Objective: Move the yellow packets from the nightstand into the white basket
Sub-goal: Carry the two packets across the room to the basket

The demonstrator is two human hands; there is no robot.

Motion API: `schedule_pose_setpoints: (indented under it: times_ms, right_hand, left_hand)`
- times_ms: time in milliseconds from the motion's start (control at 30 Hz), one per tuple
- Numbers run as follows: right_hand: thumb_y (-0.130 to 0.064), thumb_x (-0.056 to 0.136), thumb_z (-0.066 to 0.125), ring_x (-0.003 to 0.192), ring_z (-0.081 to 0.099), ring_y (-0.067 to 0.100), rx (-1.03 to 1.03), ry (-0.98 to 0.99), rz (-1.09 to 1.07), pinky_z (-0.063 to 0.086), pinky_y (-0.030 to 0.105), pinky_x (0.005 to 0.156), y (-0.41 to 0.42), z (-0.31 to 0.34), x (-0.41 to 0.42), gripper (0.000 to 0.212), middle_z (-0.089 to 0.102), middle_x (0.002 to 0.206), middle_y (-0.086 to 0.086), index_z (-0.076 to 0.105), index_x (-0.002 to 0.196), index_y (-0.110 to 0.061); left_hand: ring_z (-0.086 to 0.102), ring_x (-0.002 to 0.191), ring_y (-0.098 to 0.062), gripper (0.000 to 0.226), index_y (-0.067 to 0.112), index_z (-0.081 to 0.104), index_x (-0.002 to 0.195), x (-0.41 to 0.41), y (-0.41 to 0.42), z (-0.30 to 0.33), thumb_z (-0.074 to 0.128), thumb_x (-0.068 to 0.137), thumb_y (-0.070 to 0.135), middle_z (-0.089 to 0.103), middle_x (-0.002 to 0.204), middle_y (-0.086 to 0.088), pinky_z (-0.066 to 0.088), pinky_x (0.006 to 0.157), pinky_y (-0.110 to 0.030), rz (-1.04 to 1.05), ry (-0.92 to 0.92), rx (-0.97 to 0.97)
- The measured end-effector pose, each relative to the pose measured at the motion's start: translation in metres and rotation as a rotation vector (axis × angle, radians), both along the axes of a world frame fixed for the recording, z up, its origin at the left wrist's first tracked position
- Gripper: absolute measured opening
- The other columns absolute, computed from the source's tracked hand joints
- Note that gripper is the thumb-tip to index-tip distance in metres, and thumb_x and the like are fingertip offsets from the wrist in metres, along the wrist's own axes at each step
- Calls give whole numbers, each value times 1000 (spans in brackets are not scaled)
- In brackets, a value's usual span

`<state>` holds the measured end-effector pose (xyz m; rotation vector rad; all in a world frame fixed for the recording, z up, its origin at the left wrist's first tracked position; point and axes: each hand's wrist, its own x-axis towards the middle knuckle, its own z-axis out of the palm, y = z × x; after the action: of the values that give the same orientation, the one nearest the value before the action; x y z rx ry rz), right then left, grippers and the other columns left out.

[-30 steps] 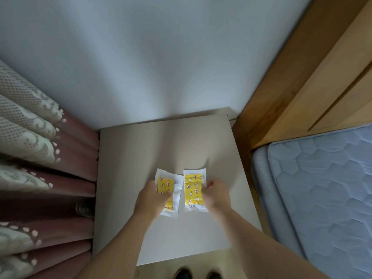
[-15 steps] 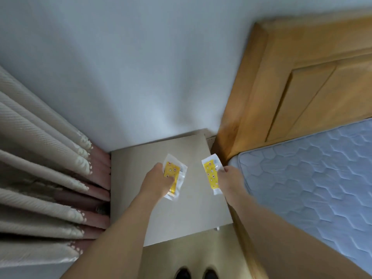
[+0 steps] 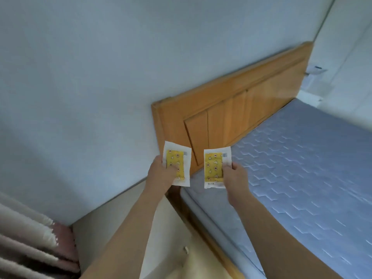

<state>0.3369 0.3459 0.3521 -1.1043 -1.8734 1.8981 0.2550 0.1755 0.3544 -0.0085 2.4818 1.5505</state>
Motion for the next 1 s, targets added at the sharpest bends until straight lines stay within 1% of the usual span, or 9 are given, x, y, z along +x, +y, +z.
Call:
schedule_pose_setpoints:
  times_ms: [100,200,300,433,500,567,633,800,1000]
  right_hand:
    - [-13,98,43,74,68,20,16,25,-226,57,33,61,30,19,36,25,73,90,10,66,97,-4]
    - [-11,97,42,73,65,24,29,9,-409,56,35,65,60,28,84,25,71,93,17,61,99,3]
    - [-14,93,40,88,68,37,48,-25,-571,57,48,75,89,36,149,27,68,102,22,59,99,4]
    - [-15,91,42,99,61,46,50,-7,-815,53,57,81,127,51,262,29,63,110,27,56,104,7]
    - [-18,95,43,99,62,44,26,35,-920,53,53,85,143,58,328,29,64,111,25,55,106,6]
    - [-19,95,44,82,63,34,17,89,-1009,53,41,74,155,63,398,29,66,107,24,57,107,4]
    - [-15,94,44,79,57,24,27,132,-1093,47,35,70,163,66,475,27,67,96,20,60,106,3]
    - [-9,94,44,88,63,26,30,207,-1327,53,42,84,162,77,685,21,67,92,5,61,87,-17]
    - [-8,94,44,85,61,27,20,233,-1611,50,33,73,134,63,894,21,63,84,2,60,86,-17]
  left_hand:
    - [62,89,-14,23,15,52,116,11,44,20,60,94,17,61,103,3,44,60,-17,-94,60,45]
    - [60,79,-3,15,21,52,103,38,95,32,61,93,14,60,92,11,43,54,-10,-218,50,159]
    - [65,88,-9,19,22,58,108,84,151,39,63,91,14,67,102,7,47,63,-20,-371,-12,266]
    - [68,88,-14,15,22,63,100,176,217,53,63,88,13,70,97,4,49,66,-28,-617,-76,300]
    - [69,87,-16,13,20,64,98,231,246,59,63,86,14,71,96,1,49,67,-29,-726,-67,285]
    - [68,86,-18,12,16,64,98,292,275,64,63,86,12,71,95,-1,48,67,-28,-819,-74,295]
    - [67,84,-19,11,14,64,97,362,303,67,63,86,11,70,94,-1,46,66,-27,-919,-83,309]
    - [68,86,-17,14,15,63,101,561,352,62,63,87,12,71,98,1,49,69,-27,-1187,-172,334]
    - [69,86,-15,13,16,64,101,781,372,58,63,89,11,73,96,2,49,67,-26,-1486,-245,299]
